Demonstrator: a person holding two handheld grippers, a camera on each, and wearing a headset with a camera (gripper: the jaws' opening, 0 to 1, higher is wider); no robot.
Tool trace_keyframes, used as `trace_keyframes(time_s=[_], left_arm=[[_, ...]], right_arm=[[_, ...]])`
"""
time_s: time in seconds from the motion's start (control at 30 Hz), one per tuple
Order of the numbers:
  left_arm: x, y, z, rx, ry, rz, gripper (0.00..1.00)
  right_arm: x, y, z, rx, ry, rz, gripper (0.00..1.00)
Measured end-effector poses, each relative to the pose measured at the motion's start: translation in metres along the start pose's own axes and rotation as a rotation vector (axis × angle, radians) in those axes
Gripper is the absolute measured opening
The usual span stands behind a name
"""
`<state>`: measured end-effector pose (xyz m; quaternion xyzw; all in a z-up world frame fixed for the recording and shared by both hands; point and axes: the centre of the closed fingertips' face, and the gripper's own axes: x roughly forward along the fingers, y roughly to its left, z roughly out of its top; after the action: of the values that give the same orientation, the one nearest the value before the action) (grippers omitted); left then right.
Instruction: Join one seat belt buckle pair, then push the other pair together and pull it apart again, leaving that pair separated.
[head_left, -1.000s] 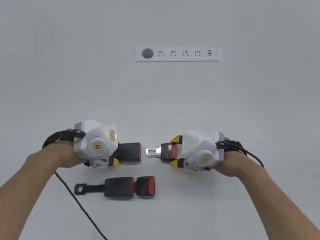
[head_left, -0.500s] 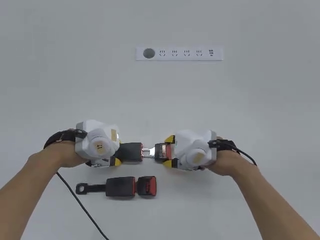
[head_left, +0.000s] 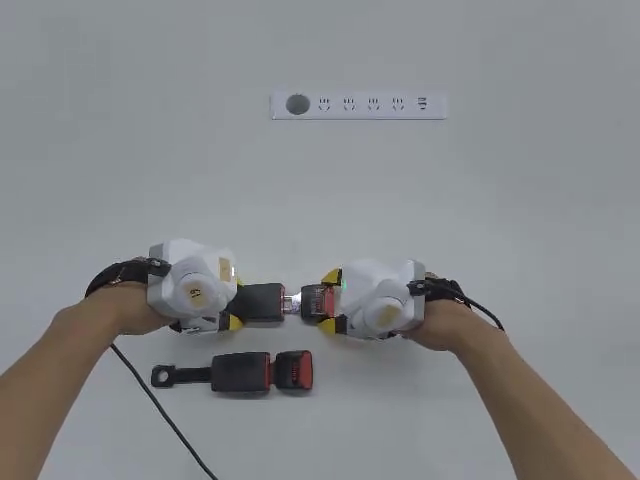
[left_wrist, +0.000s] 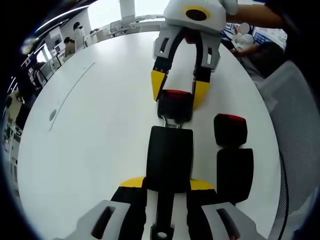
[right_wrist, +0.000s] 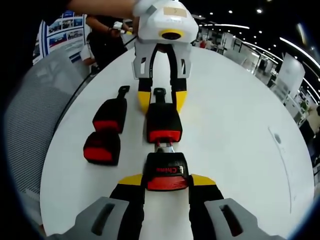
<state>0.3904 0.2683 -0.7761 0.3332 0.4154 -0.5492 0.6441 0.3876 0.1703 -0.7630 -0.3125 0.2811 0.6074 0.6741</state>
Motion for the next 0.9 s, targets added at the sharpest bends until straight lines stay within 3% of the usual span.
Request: trace_keyframes(time_s=[0.73, 0.9], left_arm=[[0.000, 0.000, -0.001, 0.007, -0.029, 0.004, 0.30], [0.001, 0.000, -0.001, 0.010, -0.030, 0.004, 0.30]], right_arm=[[0.007, -0.001, 0.001, 0.019, -0.005, 0.008, 0.29], [0.020, -0.001, 0.004, 0.030, -0.013, 0.007, 0.29]])
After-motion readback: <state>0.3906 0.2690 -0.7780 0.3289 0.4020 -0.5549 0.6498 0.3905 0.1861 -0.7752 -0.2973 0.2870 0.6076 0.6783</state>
